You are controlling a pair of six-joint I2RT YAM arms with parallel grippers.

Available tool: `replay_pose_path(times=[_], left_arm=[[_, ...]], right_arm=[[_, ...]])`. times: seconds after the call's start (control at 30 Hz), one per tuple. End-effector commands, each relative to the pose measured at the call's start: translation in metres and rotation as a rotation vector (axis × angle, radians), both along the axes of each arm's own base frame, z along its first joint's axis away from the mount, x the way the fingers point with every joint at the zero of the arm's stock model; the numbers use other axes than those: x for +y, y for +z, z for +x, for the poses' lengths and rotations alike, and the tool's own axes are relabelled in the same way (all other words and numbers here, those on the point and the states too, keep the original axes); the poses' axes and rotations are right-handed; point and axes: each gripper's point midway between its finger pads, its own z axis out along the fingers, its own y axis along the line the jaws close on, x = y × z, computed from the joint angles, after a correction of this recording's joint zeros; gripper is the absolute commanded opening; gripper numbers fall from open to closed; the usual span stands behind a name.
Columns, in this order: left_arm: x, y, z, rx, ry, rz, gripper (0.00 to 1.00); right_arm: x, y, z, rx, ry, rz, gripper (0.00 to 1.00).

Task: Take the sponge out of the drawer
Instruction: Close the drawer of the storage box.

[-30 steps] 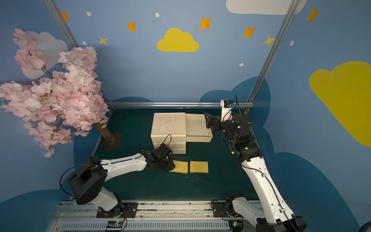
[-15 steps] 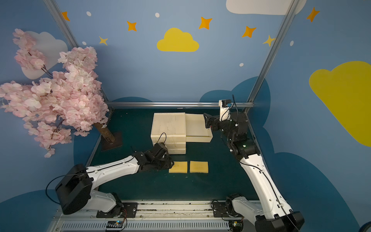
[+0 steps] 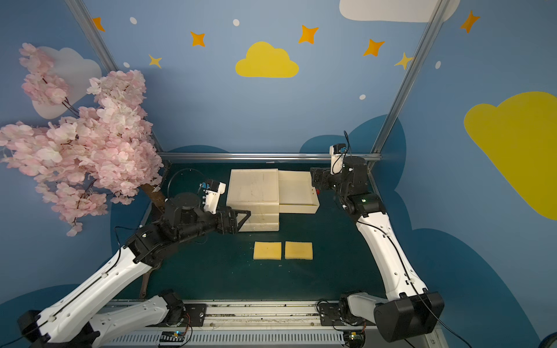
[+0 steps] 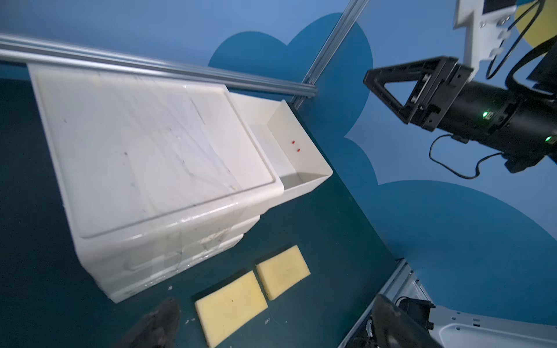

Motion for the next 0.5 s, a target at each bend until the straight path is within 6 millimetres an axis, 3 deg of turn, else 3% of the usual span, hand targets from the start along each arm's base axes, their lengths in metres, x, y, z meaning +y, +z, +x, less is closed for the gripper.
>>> replay_pose_path(times=[0.0, 0.2, 0.33, 0.47], left_arm=[[0.003, -0.006, 0.027, 0.01, -0.022, 0.03, 0.99], [0.021, -0.008, 0.082, 0.009, 0.063, 0.047, 0.99], [0.031, -0.017, 0.104, 0.051, 0.051, -0.037, 0.99], [0.031, -0.027, 0.119, 0.097, 0.016, -0.101, 0.99]], right_arm=[[-0.021, -0.017, 0.005, 0.123, -0.053, 0.122, 0.95], [-0.062, -0.079, 0.004, 0.348, -0.163, 0.294, 0.94], [-0.057, -0.114, -0.011, 0.435, -0.136, 0.301, 0.94], [-0.057, -0.135, -0.016, 0.498, -0.142, 0.288, 0.94]])
